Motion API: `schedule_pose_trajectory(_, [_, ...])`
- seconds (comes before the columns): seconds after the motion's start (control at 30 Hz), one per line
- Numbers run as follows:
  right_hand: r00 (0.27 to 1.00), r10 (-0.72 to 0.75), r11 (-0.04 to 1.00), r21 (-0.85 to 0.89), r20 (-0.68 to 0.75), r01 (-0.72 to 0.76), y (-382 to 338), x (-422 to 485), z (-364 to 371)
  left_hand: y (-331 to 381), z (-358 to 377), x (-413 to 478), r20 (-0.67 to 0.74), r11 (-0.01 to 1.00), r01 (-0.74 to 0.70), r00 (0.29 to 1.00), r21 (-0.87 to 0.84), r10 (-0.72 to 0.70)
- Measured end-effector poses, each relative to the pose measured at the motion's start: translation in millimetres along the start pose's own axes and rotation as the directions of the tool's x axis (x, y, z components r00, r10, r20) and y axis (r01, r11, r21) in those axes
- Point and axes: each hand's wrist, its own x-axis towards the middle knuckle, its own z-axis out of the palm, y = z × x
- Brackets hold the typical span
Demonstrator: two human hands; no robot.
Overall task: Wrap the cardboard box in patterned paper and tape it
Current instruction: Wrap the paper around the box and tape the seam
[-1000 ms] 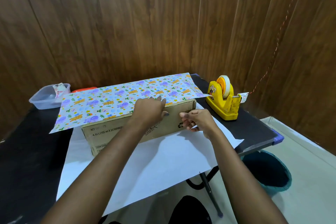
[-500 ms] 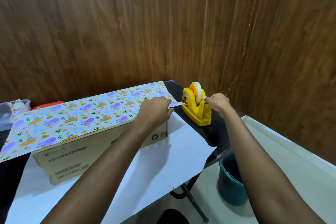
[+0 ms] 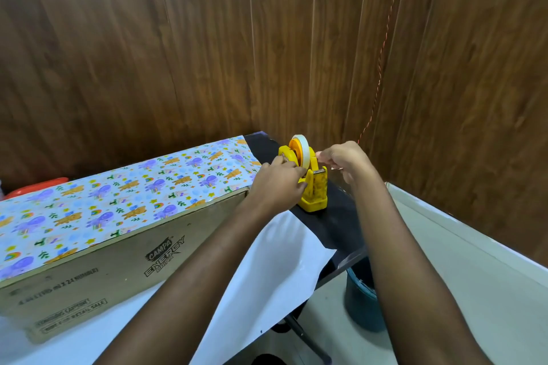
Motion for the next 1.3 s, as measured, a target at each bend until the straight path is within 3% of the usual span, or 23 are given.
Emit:
schedule_pose_trajectory(0.23, [0.987,0.156,0.968,0.201,-0.027,-0.148,45.4,-9.6,10.1,-15.2,-2.8,-8.3,-0.043,1.000,0.011,0.999,-0.028,-0.012])
schedule_pose_trajectory(0.53, [0.980,0.184,0.870,0.477,-0.080,-0.124,61.8,-20.4,26.4,-20.1,-7.9,-25.0,-0.071,0.998,0.032,0.997,-0.048,-0.036])
schedule_pose_trajectory(0.77, [0.968,0.250,0.741,0.646,-0.013,-0.182,56.4,-31.7,29.6,-29.5,-13.5,-39.5,-0.070,0.994,0.080,0.994,-0.079,-0.085])
schedule_pose_trajectory(0.9, [0.946,0.310,0.655,0.700,0.094,-0.284,74.1,-40.1,33.4,-32.1,-22.9,-46.9,-0.098,0.991,0.099,0.989,-0.089,-0.107])
schedule_pose_trajectory(1.0, [0.959,0.256,0.720,0.638,0.124,-0.274,81.8,-49.4,36.4,-42.6,-31.0,-57.7,-0.099,0.991,0.123,0.987,-0.057,-0.128])
schedule_pose_trajectory(1.13, [0.976,0.049,0.871,0.470,0.210,-0.145,43.8,-68.7,48.5,-82.0,-42.0,-87.7,-0.023,0.972,0.233,0.972,0.006,-0.233])
schedule_pose_trajectory(1.2, [0.933,-0.014,0.922,0.365,0.358,-0.126,21.8,-89.0,66.8,-105.3,-47.3,-110.5,0.095,0.954,0.301,0.949,0.005,-0.300])
schedule_pose_trajectory(1.3, [0.811,-0.059,0.953,0.276,0.581,-0.129,2.4,-119.1,101.3,-131.9,-50.3,-145.2,0.291,0.926,0.369,0.880,0.082,-0.376])
